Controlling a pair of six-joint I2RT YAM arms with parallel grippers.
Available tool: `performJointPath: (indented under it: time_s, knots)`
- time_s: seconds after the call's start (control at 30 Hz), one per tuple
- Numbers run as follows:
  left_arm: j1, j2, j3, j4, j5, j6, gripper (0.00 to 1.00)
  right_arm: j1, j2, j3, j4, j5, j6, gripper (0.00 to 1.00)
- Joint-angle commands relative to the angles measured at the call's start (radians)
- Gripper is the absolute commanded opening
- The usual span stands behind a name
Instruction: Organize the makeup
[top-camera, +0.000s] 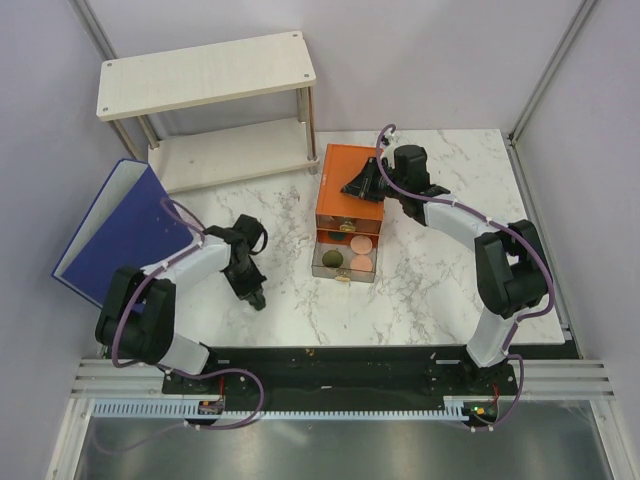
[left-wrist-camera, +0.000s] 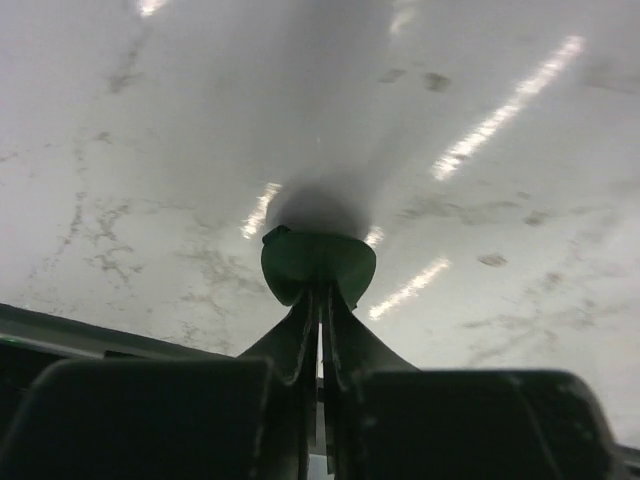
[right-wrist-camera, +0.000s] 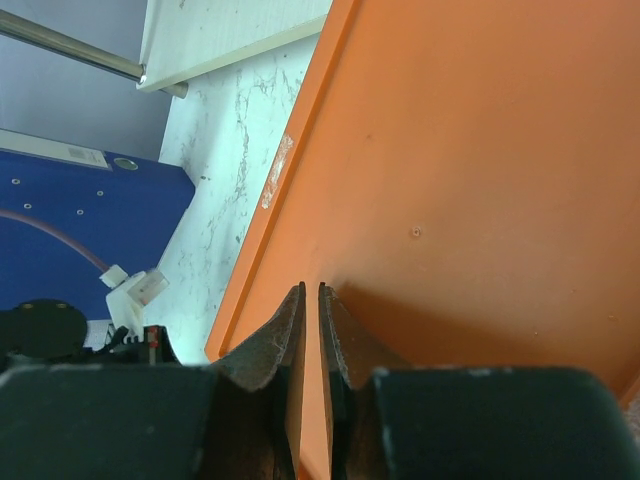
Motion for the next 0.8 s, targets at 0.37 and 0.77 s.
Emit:
performJointPath:
  time_s: [0.37,0.77]
  knots:
    - [-0.28,0.136,0.656,0.07,0.115,0.004,0.02,0.001,0.023,-0.05,-0.155,0.023,-0.035,0.18]
    - [-0.321,0.293,0.751,0.062,0.142,0.003,0.5,-0.008,0.025,-0.049,-0.158,0.017,-0.041,0.18]
